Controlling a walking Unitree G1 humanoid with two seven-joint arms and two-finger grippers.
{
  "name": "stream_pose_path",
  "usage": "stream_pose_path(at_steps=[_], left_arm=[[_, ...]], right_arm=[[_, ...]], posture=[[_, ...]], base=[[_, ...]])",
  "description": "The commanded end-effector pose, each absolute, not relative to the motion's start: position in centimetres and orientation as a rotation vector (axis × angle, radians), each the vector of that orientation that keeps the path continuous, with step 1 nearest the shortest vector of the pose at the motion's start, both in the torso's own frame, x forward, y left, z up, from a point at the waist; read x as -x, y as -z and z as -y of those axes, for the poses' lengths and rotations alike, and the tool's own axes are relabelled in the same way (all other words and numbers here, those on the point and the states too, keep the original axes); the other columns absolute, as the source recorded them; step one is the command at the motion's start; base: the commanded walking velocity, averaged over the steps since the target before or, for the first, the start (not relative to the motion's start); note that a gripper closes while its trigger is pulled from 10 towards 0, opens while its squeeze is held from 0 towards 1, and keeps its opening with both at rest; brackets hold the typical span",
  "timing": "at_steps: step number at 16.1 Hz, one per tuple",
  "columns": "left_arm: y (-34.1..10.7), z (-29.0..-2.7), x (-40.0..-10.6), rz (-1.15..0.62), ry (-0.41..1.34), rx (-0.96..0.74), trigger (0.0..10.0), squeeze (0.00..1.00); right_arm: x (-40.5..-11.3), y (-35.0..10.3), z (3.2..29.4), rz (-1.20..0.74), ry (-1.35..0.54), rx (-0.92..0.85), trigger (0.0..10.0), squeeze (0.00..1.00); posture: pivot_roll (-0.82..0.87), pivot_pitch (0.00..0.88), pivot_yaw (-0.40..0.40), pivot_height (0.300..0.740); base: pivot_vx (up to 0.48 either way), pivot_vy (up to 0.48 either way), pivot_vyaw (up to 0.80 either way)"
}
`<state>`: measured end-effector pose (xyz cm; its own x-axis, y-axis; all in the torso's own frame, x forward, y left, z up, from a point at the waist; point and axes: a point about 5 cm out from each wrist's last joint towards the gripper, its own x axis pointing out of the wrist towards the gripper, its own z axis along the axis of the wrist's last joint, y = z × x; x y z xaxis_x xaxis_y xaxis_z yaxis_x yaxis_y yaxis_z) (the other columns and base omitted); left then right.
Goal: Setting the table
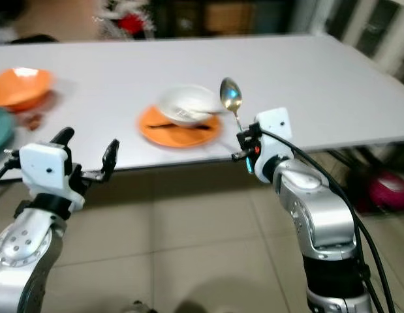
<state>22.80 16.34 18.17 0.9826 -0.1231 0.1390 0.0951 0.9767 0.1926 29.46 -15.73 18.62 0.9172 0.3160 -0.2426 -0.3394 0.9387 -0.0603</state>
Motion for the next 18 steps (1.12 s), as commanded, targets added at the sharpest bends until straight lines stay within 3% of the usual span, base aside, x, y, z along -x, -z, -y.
stream_pose_path(at_steps=[1,10,18], left_arm=[[-18.1,-16.6,-22.8,0.143,0.101,-0.197,10.0,0.00],[-17.9,-16.5,-22.9,0.124,0.134,-0.203,10.0,0.00],[-17.6,-13.6,-22.1,-0.011,0.570,-0.204,10.0,0.00]], right_arm=[[-29.5,-19.1,15.6,-0.214,-0.352,0.102,10.0,0.00],[-30.4,-19.6,15.9,-0.331,-0.572,0.257,10.0,0.00],[-34.9,-20.7,15.1,-0.419,-0.703,0.244,10.0,0.00]], posture=[[0.00,0.071,-0.004,0.740],[0.00,0.069,-0.001,0.740],[-0.02,0.085,0.018,0.740]], base=[[0.345,0.000,0.00],[0.337,0.000,0.00],[0.000,0.000,0.00]])
